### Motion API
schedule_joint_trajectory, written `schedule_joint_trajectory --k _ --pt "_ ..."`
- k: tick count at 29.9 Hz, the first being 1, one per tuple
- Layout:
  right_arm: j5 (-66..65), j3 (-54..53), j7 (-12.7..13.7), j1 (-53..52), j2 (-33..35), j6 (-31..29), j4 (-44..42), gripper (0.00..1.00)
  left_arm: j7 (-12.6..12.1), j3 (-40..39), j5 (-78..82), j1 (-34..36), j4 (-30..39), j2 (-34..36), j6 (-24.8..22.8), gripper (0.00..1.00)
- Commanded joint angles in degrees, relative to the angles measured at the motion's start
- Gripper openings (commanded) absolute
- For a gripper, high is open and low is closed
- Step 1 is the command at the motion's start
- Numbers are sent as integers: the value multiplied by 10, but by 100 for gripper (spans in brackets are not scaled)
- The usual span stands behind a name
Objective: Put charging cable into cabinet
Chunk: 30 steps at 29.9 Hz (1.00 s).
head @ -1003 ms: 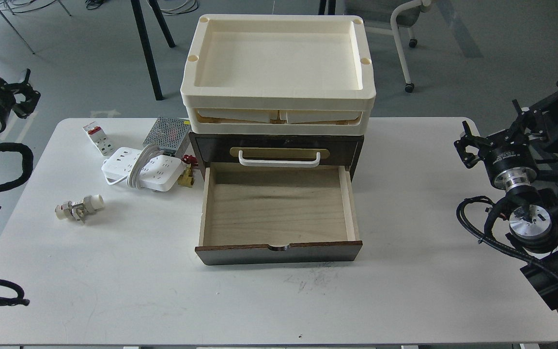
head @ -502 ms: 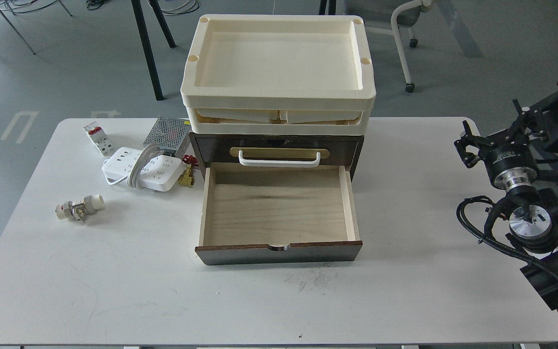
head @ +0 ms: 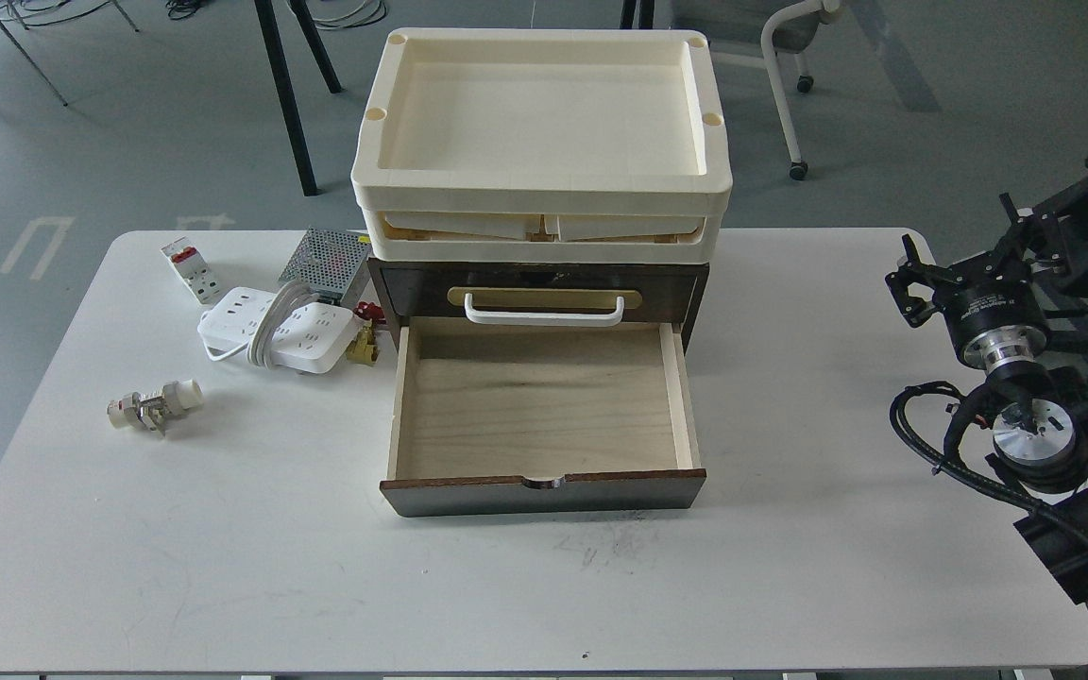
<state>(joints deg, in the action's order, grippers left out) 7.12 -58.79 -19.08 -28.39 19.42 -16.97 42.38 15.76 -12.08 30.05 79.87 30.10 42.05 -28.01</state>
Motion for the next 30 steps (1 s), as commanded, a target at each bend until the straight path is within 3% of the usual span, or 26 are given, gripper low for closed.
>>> schedule_joint_trajectory --k 1,9,13,16,26,30 --pt "0 0 0 0 0 0 0 100 1 -7 69 -2 91 42 0 100" --pt "0 -1 -1 0 0 0 1 100 6 0 285 -41 108 52 0 100" --pt "0 0 -1 0 0 -1 1 100 53 2 386 -72 109 49 0 100" --pt "0 0 -1 0 0 -1 1 100 59 2 435 -100 117 44 1 100" --pt "0 1 -1 4 0 -2 6 100 55 7 528 -219 102 -21 118 100" --pt "0 1 -1 4 0 -2 5 100 55 8 563 -266 87 -44 193 100"
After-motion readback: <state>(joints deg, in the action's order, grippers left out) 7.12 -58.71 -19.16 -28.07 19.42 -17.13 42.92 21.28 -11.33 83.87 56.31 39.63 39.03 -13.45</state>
